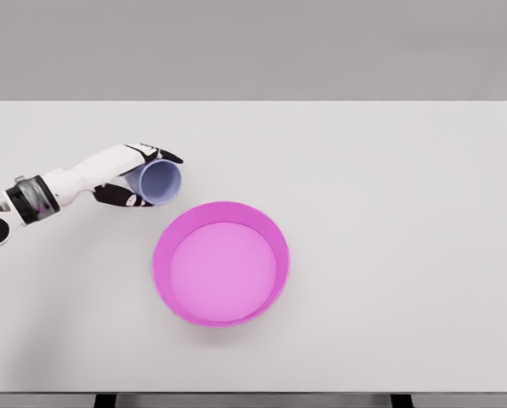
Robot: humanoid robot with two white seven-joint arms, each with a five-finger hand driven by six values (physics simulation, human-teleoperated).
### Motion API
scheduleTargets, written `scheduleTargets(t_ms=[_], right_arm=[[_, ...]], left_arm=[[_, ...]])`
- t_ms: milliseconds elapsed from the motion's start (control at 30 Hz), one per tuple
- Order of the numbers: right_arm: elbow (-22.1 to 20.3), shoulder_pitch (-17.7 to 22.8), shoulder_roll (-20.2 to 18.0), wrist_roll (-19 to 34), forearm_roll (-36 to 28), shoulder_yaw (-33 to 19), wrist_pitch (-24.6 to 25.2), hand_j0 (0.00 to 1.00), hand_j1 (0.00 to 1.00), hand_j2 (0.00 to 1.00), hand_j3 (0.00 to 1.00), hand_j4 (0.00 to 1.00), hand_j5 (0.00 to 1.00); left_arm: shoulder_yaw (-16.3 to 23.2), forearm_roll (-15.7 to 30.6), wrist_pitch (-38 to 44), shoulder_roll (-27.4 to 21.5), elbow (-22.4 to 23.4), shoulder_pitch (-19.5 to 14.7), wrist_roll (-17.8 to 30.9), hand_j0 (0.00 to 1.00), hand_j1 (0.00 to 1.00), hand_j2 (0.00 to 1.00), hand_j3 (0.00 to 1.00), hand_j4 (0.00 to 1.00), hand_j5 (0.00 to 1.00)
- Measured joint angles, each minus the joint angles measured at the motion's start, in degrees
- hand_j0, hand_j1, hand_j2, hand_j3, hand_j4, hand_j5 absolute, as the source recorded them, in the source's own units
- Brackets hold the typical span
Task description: Flip the cup with left arm and place it on the plate
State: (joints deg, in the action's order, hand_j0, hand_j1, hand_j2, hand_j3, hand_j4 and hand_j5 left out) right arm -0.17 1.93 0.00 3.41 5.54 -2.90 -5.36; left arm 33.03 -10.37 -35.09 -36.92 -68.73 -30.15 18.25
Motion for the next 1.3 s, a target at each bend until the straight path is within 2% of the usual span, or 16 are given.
scheduleTargets(t_ms=[300,567,933,1300], right_arm=[[0.00,0.00,0.00,-0.01,0.00,0.00,0.00,1.00,1.00,1.00,1.00,1.00,1.00],[0.00,0.00,0.00,0.00,0.00,0.00,0.00,1.00,1.00,1.00,1.00,1.00,1.00],[-0.01,0.00,0.00,-0.01,0.00,0.00,0.00,1.00,1.00,1.00,1.00,1.00,1.00],[0.01,0.00,0.00,0.00,0.00,0.00,0.00,1.00,1.00,1.00,1.00,1.00,1.00]], left_arm=[[0.42,3.62,0.00,-2.79,-2.53,0.00,-0.20,0.80,0.80,0.80,0.80,0.80,0.80],[1.48,8.25,0.00,-5.64,-8.04,1.05,-0.21,0.80,0.80,0.80,0.80,0.80,0.80],[7.83,10.96,-0.01,-7.56,-11.97,1.85,-0.28,0.80,0.80,0.80,0.80,0.80,0.80],[10.49,15.70,0.00,-10.55,-16.92,1.05,-0.23,0.80,0.80,0.80,0.80,0.80,0.80]])
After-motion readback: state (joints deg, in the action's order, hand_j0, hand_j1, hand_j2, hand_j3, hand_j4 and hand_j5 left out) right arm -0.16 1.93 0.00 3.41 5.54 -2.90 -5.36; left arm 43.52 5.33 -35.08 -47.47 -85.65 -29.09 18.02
